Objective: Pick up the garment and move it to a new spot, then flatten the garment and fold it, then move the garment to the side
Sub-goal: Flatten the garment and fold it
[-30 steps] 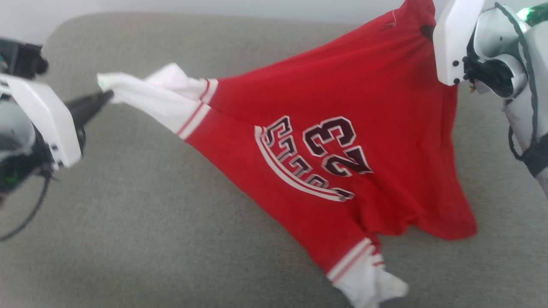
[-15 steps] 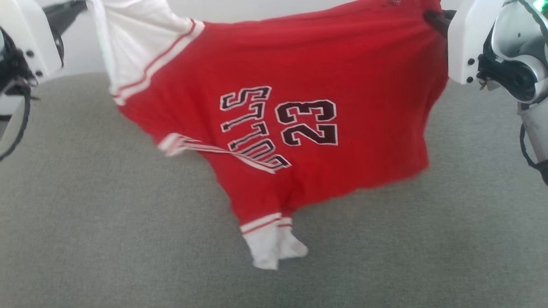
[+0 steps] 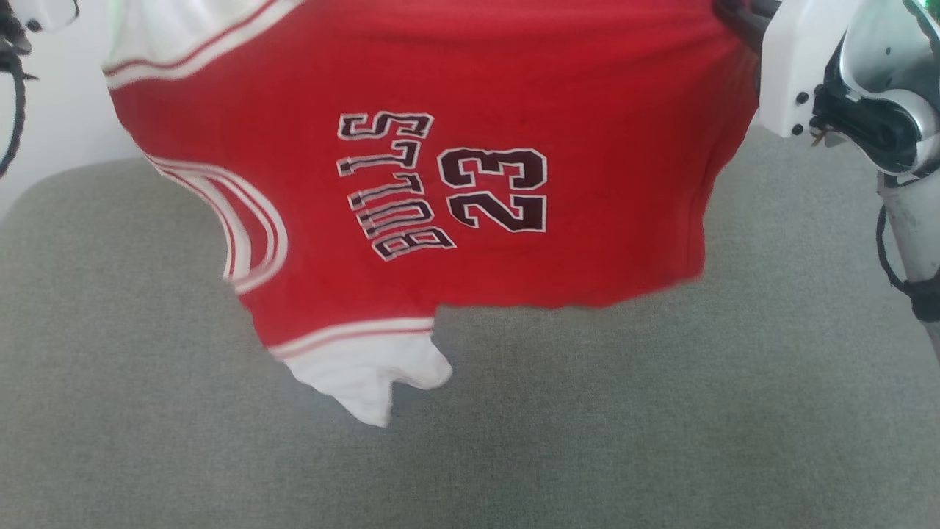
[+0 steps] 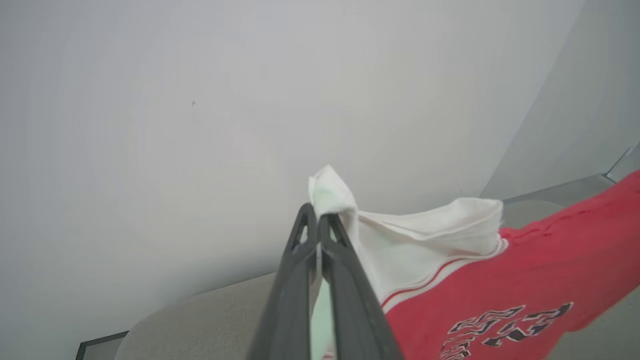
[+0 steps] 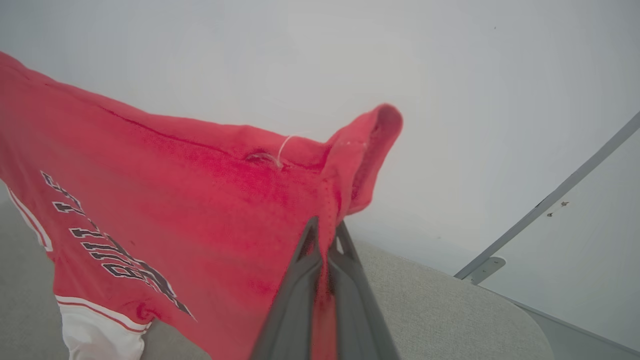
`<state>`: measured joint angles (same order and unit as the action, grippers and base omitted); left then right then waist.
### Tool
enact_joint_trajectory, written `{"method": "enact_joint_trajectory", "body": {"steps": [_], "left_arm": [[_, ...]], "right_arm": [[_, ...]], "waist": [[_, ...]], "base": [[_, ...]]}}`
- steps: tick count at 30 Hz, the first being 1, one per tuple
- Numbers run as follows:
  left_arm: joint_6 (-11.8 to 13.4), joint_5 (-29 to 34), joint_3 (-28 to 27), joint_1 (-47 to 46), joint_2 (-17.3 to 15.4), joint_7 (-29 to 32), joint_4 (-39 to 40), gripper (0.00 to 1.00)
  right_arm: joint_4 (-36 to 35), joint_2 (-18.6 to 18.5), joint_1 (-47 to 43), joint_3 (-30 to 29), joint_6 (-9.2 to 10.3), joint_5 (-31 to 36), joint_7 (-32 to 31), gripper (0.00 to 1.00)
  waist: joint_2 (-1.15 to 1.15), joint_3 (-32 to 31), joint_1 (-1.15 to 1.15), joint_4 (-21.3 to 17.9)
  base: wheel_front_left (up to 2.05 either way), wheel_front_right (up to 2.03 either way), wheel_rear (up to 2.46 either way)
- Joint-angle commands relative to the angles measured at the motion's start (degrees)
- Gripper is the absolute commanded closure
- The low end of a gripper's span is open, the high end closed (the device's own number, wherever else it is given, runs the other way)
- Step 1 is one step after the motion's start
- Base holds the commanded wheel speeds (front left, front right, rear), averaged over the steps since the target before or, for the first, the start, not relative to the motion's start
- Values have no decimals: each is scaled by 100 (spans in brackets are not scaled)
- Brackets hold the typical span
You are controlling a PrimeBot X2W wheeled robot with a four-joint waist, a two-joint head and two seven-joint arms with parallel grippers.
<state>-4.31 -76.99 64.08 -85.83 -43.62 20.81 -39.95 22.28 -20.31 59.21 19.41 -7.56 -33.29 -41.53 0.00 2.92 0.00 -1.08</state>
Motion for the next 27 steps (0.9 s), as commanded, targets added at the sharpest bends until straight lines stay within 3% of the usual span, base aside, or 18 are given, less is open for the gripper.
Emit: {"method": "enact_joint_trajectory", "body": {"steps": [1, 11, 16, 22, 27], "left_arm": [[-51, 140, -25, -129, 26, -107, -111, 100], [-270, 570, -108, -816, 252, -1074, -763, 100], [-306, 1031, -150, -1530, 339, -2118, -1142, 100], [-316, 1402, -208, -2230, 455, -3308, -1390, 100], [-318, 1715, -522, -2617, 461, -3595, -1142, 100]], "right_arm": [[33, 70, -3, -71, 15, 62, 36, 100], [646, 624, 661, -409, 15, 801, 647, 100], [1474, 1034, 1487, -777, 16, 1607, 1568, 100], [2107, 1339, 2333, -1328, 16, 2700, 3252, 100], [2625, 1511, 2806, -1753, 15, 3460, 4099, 100]], "waist": [[0, 73, 0, -33], [0, 879, 0, -132], [0, 1531, 0, -170], [0, 1941, 0, -117], [0, 2152, 0, 15]], "base": [[0, 0, 0], [0, 0, 0], [0, 0, 0], [0, 0, 0], [0, 0, 0]]}}
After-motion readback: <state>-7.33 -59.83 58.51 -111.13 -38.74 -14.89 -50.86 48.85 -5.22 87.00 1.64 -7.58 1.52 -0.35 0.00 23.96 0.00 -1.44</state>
